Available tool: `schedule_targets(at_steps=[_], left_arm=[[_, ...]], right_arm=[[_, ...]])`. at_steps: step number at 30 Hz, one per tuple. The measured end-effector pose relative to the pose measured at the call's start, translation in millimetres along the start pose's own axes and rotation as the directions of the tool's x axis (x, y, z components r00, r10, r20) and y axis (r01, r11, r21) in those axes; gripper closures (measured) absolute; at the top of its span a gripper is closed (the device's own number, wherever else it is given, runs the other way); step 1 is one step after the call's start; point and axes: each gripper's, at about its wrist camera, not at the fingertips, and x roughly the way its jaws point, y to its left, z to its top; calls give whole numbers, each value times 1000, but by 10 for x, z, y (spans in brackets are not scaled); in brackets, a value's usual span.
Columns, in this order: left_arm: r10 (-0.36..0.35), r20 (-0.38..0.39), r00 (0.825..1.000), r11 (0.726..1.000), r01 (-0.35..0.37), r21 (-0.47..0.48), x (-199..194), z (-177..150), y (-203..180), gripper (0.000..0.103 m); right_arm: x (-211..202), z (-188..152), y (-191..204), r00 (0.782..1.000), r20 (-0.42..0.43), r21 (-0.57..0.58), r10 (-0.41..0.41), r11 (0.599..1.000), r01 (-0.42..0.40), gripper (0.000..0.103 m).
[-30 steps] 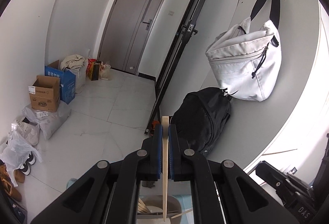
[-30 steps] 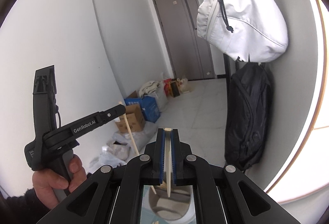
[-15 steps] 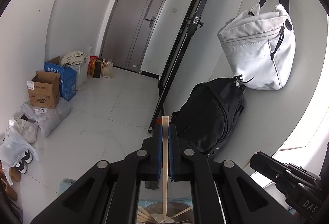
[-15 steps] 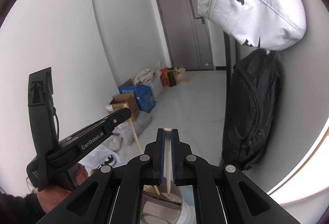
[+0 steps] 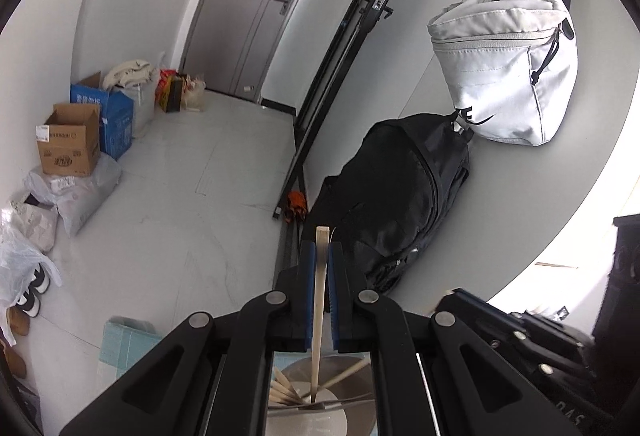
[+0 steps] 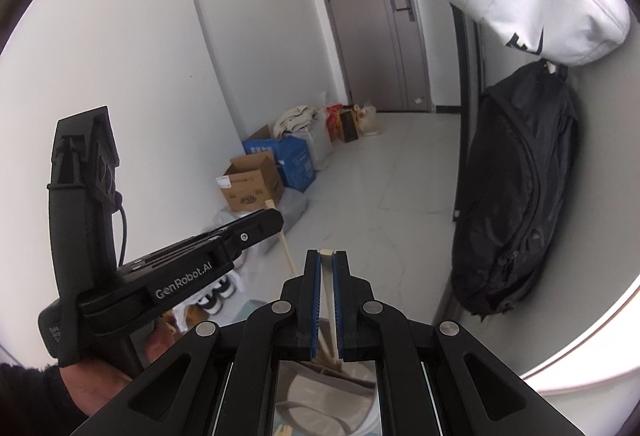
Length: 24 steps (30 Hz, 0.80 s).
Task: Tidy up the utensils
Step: 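Open both grippers to drop the chopsticks into the holder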
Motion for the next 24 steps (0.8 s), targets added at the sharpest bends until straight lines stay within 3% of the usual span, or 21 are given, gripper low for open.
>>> schedule_targets(at_steps=[3, 7, 11, 21, 24], left_arm=[[-11, -55, 998, 1000, 11, -13, 8, 23, 26, 100], [-6, -96, 995, 999, 3, -33, -31, 15, 94, 84], [22, -60, 998, 998, -26, -54, -189, 23, 136, 54], [104, -4, 995, 994, -104, -37, -509, 46, 64, 46], [140, 9, 990, 990, -140, -15, -599, 17, 9, 37]], right_arm=[[44, -32, -47, 999, -11, 57, 48, 997, -47, 95], [28, -63, -78, 995, -8, 108, 97, 989, -96, 95], [-62, -106, -110, 996, 8, 148, 90, 985, -90, 79], [-377, -174, -61, 997, 48, 166, 60, 984, -68, 60], [-474, -194, -16, 996, 72, 162, 60, 984, -71, 50]])
